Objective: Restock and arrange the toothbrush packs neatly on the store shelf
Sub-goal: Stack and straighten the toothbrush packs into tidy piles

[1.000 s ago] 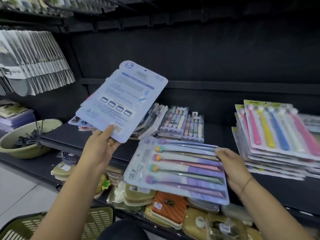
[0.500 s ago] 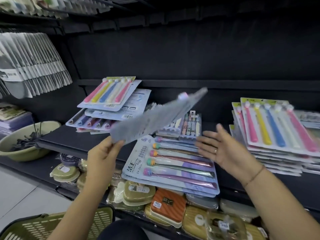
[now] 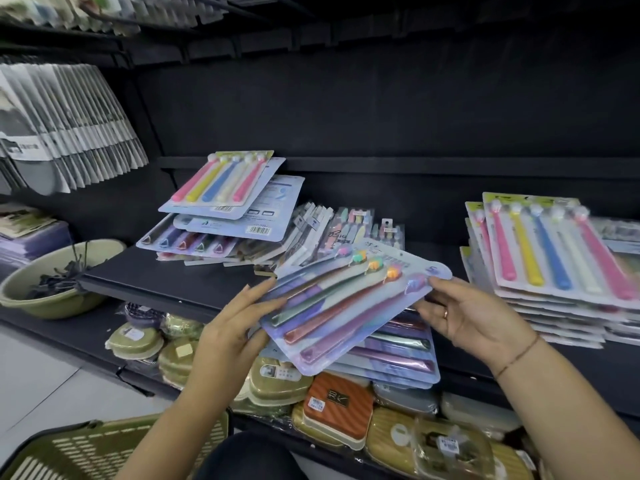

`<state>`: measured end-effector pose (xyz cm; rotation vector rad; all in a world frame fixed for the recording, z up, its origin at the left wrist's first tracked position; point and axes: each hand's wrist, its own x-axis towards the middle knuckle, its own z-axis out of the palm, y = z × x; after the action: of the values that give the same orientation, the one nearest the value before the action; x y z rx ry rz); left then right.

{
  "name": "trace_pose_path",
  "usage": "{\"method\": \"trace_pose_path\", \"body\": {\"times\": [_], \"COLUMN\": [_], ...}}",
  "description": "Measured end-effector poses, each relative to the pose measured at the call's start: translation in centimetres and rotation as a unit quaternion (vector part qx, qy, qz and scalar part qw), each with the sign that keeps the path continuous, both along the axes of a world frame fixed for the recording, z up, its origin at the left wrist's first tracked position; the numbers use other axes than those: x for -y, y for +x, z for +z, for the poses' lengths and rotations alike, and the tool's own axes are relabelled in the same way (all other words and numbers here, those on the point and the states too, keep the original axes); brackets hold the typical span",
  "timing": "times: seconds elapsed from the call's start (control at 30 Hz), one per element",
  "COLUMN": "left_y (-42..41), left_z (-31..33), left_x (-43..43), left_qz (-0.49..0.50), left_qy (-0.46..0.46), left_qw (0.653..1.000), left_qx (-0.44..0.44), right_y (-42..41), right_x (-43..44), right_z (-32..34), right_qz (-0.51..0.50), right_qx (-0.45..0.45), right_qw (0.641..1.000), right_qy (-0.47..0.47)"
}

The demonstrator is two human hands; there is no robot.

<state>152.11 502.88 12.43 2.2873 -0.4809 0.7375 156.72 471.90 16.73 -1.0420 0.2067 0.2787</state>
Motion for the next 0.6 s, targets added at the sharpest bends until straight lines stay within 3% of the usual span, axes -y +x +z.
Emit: {"method": "trace_pose_path", "body": {"times": [0.17, 0.3, 0.4, 0.47, 0.6], "left_y": [0.0, 1.2, 3.1, 3.8, 4.1], "left_z": [3.7, 6.8, 8.2, 8.4, 7.4], "left_x": [-1.0, 0.1, 2.5, 3.7, 3.9], "left_qz": [-0.076, -0.094, -0.083, -0.090, -0.034], "left_qy": [-0.047, -0.236, -0.312, -0.333, -0.440], "left_qw": [0.966, 0.917, 0.850, 0.826, 0.796], "left_qx": [-0.243, -0.308, -0.416, -0.446, -0.414], "right_y": [0.4, 1.3, 1.8, 2.1, 1.9], "right_x": [0.1, -0.3, -1.5, -2.4, -2.0], "right_z": [-0.6, -0.4, 0.4, 1.0, 1.5], "right_qz": [-0.033, -0.039, 0.002, 0.023, 0.059], "right_qx": [0.029, 0.079, 0.103, 0.107, 0.086], "right_qw": [0.999, 0.992, 0.988, 0.986, 0.988], "right_qy": [-0.031, -0.088, -0.118, -0.127, -0.111]}}
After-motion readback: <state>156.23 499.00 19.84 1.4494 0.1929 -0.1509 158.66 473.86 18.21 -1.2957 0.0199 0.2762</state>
